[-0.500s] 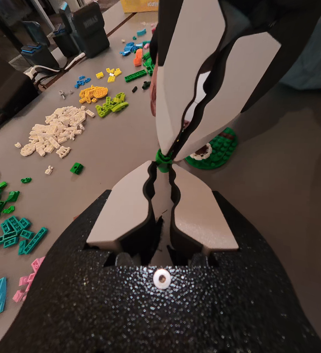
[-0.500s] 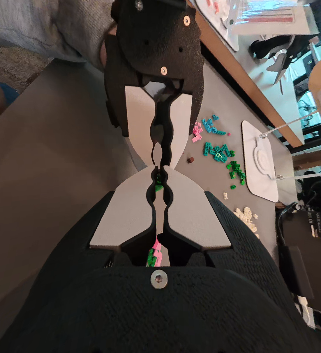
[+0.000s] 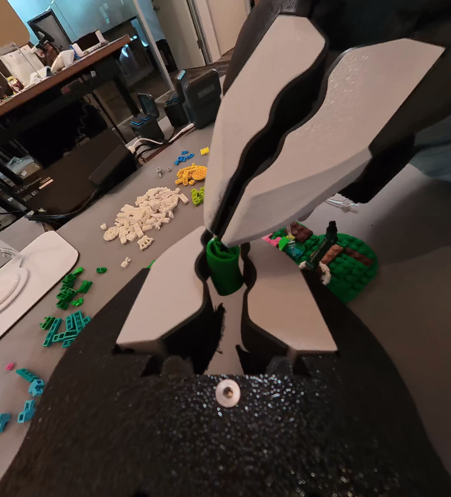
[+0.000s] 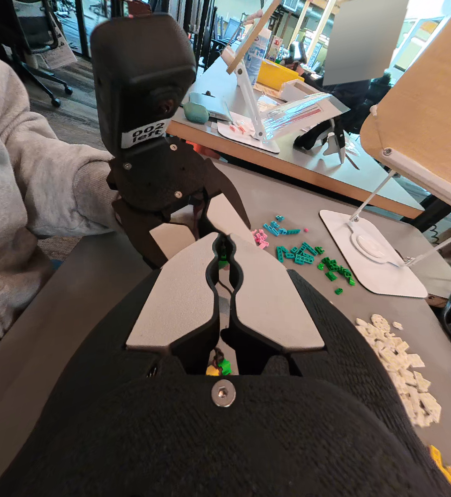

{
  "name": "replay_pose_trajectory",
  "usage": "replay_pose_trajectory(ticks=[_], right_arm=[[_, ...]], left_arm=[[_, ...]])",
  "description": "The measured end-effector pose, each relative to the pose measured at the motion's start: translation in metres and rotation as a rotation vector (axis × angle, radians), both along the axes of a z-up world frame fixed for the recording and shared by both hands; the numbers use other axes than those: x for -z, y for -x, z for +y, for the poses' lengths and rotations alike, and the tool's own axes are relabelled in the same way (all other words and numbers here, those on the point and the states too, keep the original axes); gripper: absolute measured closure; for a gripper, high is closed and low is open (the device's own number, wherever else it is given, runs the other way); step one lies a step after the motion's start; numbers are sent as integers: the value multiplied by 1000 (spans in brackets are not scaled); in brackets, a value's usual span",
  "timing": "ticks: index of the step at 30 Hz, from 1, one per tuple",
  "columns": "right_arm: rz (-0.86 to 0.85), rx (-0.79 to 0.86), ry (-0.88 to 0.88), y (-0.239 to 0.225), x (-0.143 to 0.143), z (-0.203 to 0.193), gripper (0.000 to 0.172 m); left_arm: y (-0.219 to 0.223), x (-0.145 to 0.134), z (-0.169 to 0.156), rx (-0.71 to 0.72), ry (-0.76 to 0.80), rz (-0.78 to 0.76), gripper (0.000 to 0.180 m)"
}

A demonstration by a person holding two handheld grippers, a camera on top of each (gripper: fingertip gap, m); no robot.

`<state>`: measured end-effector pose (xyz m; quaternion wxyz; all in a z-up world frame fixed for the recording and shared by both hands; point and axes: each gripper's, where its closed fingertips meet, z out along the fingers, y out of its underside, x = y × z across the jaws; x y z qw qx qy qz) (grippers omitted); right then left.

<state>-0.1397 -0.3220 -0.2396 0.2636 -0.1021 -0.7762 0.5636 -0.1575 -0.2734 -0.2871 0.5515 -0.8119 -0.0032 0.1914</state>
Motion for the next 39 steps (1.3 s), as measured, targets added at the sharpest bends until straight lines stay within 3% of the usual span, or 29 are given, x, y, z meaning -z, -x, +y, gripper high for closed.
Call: replay_pose_trajectory(ticks=[9,13,16,22,31,39], right_arm=[[17,24,26,2,-5,3,171],[-10,39,17,4,-2,2,160],[24,42,18,3,-4,2,171],[77,145,-7,8,-7,7,170],[-67,34,171,-7,-16,10,171],[-63,-8,157,-16,-13,10,171]], left_arm=[[7,-6,2,-38,-30,15,163],[6,-8,2,-23,-27,17,164],[6,-10,3,-31,-27,43,164],[9,-15,-2,-36,-40,22,165],[-9,-27,-3,46,-34,46,165],[-20,-24,-4,106,-15,35,165]])
